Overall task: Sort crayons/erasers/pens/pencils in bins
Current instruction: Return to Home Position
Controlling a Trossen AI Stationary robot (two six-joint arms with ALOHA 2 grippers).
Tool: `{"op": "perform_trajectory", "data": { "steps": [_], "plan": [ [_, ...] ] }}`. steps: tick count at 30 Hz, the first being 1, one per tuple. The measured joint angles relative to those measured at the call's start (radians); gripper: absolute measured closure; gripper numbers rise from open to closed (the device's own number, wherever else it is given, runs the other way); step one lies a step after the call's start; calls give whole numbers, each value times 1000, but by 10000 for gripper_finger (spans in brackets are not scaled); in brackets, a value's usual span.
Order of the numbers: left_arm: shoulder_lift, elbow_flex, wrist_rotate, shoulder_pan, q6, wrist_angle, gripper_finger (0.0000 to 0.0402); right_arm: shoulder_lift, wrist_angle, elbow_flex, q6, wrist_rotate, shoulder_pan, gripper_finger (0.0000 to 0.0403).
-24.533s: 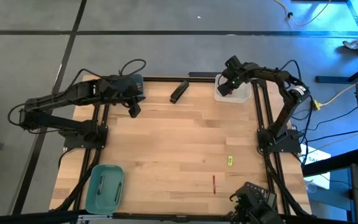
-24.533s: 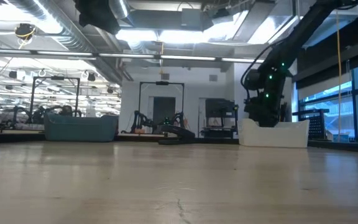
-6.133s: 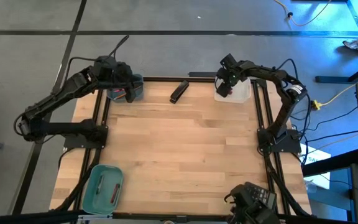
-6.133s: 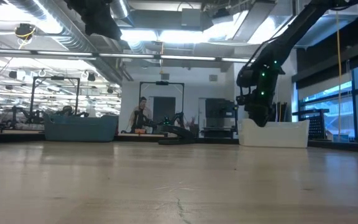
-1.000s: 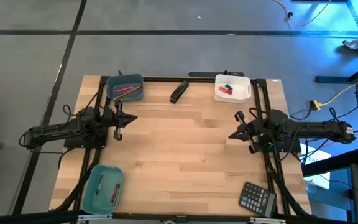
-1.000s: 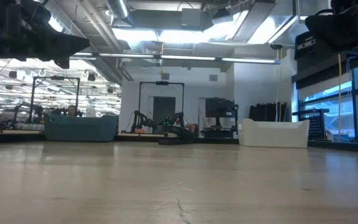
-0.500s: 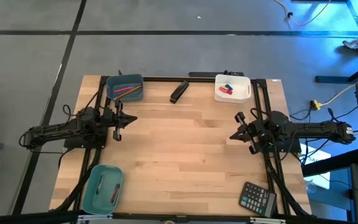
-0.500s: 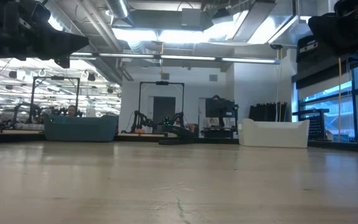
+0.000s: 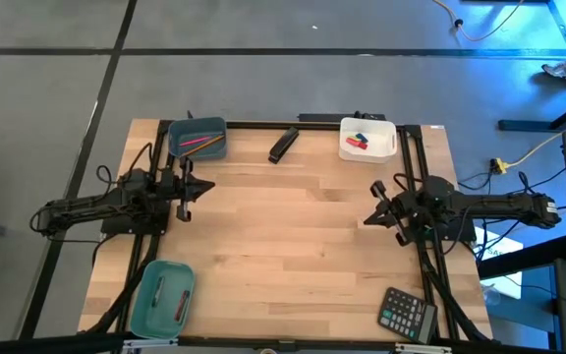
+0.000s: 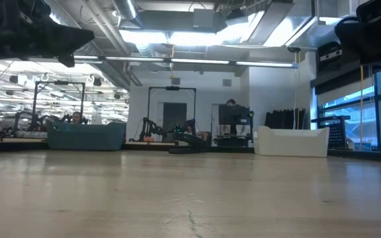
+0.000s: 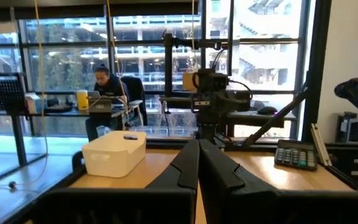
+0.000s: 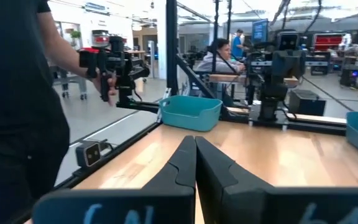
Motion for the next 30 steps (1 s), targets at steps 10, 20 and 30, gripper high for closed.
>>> {"op": "perform_trajectory", "data": {
  "steps": [10,20,30],
  "plan": [
    [0,-3,27,0,74,69,399,-13,-4,0,-3,-18,0,400],
    [0,-4,67,0,95,14,400,-13,-13,0,28,40,0,400],
    [0,-4,186,-49,23,-106,401,-12,-14,1,1,44,2,400]
  ]
}}
